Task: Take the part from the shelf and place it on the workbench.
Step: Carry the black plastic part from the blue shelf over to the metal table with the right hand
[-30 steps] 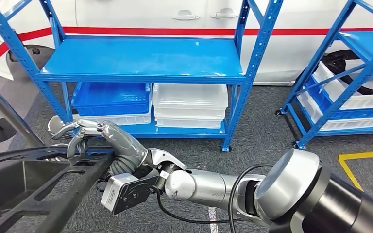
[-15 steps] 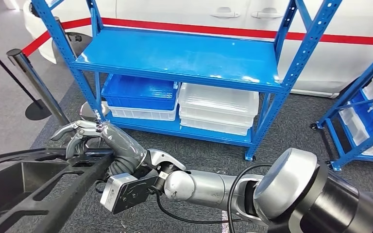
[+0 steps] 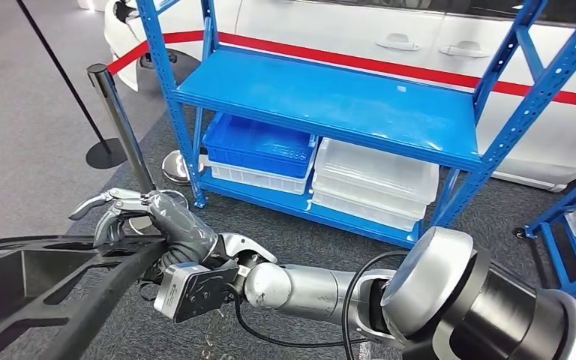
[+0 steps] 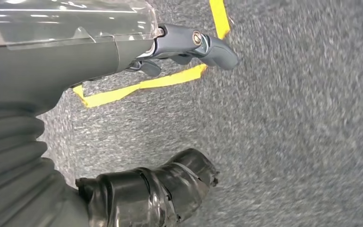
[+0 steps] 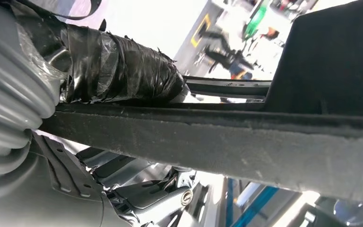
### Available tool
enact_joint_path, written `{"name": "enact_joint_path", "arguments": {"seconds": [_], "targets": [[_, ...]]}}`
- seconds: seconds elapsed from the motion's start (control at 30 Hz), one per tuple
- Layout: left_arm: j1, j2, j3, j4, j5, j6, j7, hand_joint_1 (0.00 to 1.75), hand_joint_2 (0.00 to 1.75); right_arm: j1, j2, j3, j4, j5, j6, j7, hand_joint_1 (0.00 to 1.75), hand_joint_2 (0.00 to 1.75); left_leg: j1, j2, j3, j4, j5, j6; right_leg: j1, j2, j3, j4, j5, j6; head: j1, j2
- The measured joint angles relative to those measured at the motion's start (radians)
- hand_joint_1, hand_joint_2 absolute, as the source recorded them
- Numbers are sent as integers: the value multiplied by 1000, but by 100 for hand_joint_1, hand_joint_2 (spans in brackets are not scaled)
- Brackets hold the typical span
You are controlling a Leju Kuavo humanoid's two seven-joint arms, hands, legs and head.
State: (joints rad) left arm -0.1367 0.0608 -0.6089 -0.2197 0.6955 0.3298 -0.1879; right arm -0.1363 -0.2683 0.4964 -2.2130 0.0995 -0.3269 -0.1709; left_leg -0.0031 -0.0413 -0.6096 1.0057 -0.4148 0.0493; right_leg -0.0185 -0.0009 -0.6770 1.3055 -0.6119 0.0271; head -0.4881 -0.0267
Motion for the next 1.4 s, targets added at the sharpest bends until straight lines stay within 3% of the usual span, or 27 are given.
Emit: {"name": "enact_joint_path", "arguments": {"seconds": [0.03, 0.07, 0.13, 0.2, 0.27, 0.3, 0.33, 0.43, 0.5, 0.53, 0.57, 0.63, 0.7, 0.8, 0.87, 0.93, 1.0, 1.03, 1.07, 1.1, 1.13, 1.17, 1.23, 1.3, 1.33, 1.4], "targets": [[-2, -2, 0, 0, 1, 2, 4, 0, 175, 0, 2, 0, 4, -4, 0, -4, 175, 175, 0, -16, 0, 3, -1, -1, -1, 2, -5, -5, 19, 0, -3, -1], [-2, -3, 0, 0, 3, 5, 7, 0, 175, -1, 4, 0, 7, -9, 0, -8, 175, 175, 2, -32, 0, 8, -3, -3, -3, 4, 10, -48, 54, 1, -5, -3], [-2, -6, 0, 0, 12, 9, 11, 0, 175, -3, 7, 0, 13, -27, 2, -17, 175, 175, 3, -61, -7, 26, -11, -13, -10, 37, 62, -176, 115, 3, -15, -5], [-2, -7, 0, 0, 30, 12, 4, 0, 175, -6, 12, 0, 20, -68, 11, -35, 175, 175, 4, -84, -20, 40, -16, -25, -13, 66, 89, -238, 128, 2, -32, -8], [5, -7, 0, 0, 51, 15, -8, 0, 175, -11, 23, 0, 32, -118, 25, -60, 175, 175, 7, -104, -33, 40, -13, -36, -11, 54, 90, -239, 127, -9, -49, -10], [11, -7, 0, 0, 56, 16, -12, 0, 175, -15, 30, 1, 38, -134, 31, -70, 175, 175, 7, -96, -36, 44, -14, -41, -12, 44, 92, -241, 129, -15, -54, -11], [15, -8, 0, 0, 59, 16, -12, 0, 175, -21, 38, 1, 46, -144, 34, -80, 175, 175, 6, -74, -45, 60, -23, -45, -13, 33, 94, -243, 130, -21, -61, -12], [14, -7, 0, 0, 60, 20, 2, 0, 175, -32, 55, 3, 66, -145, 34, -94, 175, 175, 5, 16, -122, 213, -100, -58, -8, -6, 99, -246, 128, -34, -78, -15], [13, -6, 0, 0, 61, 22, 7, 0, 175, -34, 59, 4, 72, -144, 32, -90, 175, 175, 6, 32, -174, 306, -130, -60, -3, -35, 100, -246, 124, -37, -79, -15], [13, -6, 0, 0, 62, 22, 8, 0, 175, -34, 60, 4, 73, -144, 31, -86, 175, 175, 5, 35, -174, 305, -120, -57, -1, -50, 102, -246, 122, -37, -79, -16], [15, -5, 0, 0, 63, 22, 7, 0, 175, -34, 62, 4, 74, -147, 30, -81, 175, 175, 4, 39, -153, 265, -93, -52, 1, -64, 104, -246, 119, -38, -79, -16], [16, -1, 0, 0, 63, 18, 7, 0, 175, -34, 63, 4, 74, -155, 29, -78, 175, 175, -5, 70, -77, 128, -35, -34, 6, -90, 113, -248, 113, -36, -80, -16], [14, 3, 0, 0, 57, 10, 9, 0, 175, -34, 63, 4, 74, -163, 29, -80, 175, 175, -17, 95, -32, 46, -15, -17, 10, -111, 121, -254, 109, -30, -80, -16], [16, 11, 0, 1, 45, 4, 18, 0, 175, -33, 62, 0, 74, -165, 28, -80, 175, 175, -18, 72, -19, 20, -10, -3, 9, -130, 134, -267, 105, -15, -82, -16], [21, 15, 0, 1, 42, 5, 21, 0, 175, -32, 59, -9, 71, -164, 28, -72, 175, 175, -11, 50, 4, -7, -2, 3, 9, -86, 129, -240, 85, -6, -92, -17], [21, 16, 0, 1, 42, 3, 19, 0, 175, -28, 51, -21, 64, -164, 29, -60, 175, 175, -8, 30, 16, -19, 1, 9, 9, -21, 72, -136, 39, -2, -107, -19], [19, 17, -1, 1, 42, -2, 17, 0, 175, -22, 45, -30, 58, -164, 32, -51, 175, 175, -7, 5, 17, -16, -2, 13, 8, 1, 1, -27, 10, 1, -114, -20], [20, 18, -1, 1, 42, -5, 17, 0, 175, -20, 44, -31, 56, -164, 33, -49, 175, 175, -6, -9, 17, -14, -5, 13, 6, 2, -15, -14, 21, 4, -115, -20], [20, 19, -1, 1, 42, -7, 18, 0, 175, -18, 43, -32, 54, -164, 34, -48, 175, 175, -4, -24, 17, -9, -8, 10, 4, 4, -12, -38, 50, 6, -116, -20], [20, 20, -1, 1, 42, -6, 18, 0, 175, -17, 43, -32, 53, -164, 34, -48, 175, 175, -1, -39, 17, -1, -12, 6, -1, 14, 9, -95, 92, 9, -116, -21], [21, 20, -1, 1, 42, -5, 19, 0, 175, -16, 42, -33, 53, -164, 34, -48, 175, 175, 1, -54, 14, 9, -18, -1, -7, 39, 33, -157, 123, 12, -117, -21], [20, 20, -1, 1, 42, -2, 20, 0, 175, -15, 42, -33, 52, -164, 34, -49, 175, 175, 3, -68, 7, 21, -25, -8, -12, 64, 55, -208, 143, 13, -121, -22], [20, 21, -1, 1, 43, 2, 19, 0, 175, -9, 42, -35, 51, -168, 35, -59, 175, 175, 6, -93, -7, 35, -31, -22, -14, 93, 73, -248, 144, 7, -132, -23], [25, 21, 0, 1, 43, 0, 14, 0, 175, -4, 42, -35, 50, -189, 40, -78, 175, 175, 10, -105, -15, 36, -30, -33, -12, 69, 80, -254, 143, -6, -143, -25], [27, 21, 0, 1, 44, -1, 8, 0, 175, -2, 42, -35, 50, -206, 43, -91, 175, 175, 9, -85, -21, 45, -35, -38, -13, 56, 86, -260, 143, -13, -152, -26], [25, 20, -1, 1, 49, 0, -8, 0, 175, 5, 43, -37, 50, -242, 46, -114, 175, 175, 7, -16, -57, 117, -68, -46, -12, 25, 100, -270, 142, -26, -180, -27]]}}
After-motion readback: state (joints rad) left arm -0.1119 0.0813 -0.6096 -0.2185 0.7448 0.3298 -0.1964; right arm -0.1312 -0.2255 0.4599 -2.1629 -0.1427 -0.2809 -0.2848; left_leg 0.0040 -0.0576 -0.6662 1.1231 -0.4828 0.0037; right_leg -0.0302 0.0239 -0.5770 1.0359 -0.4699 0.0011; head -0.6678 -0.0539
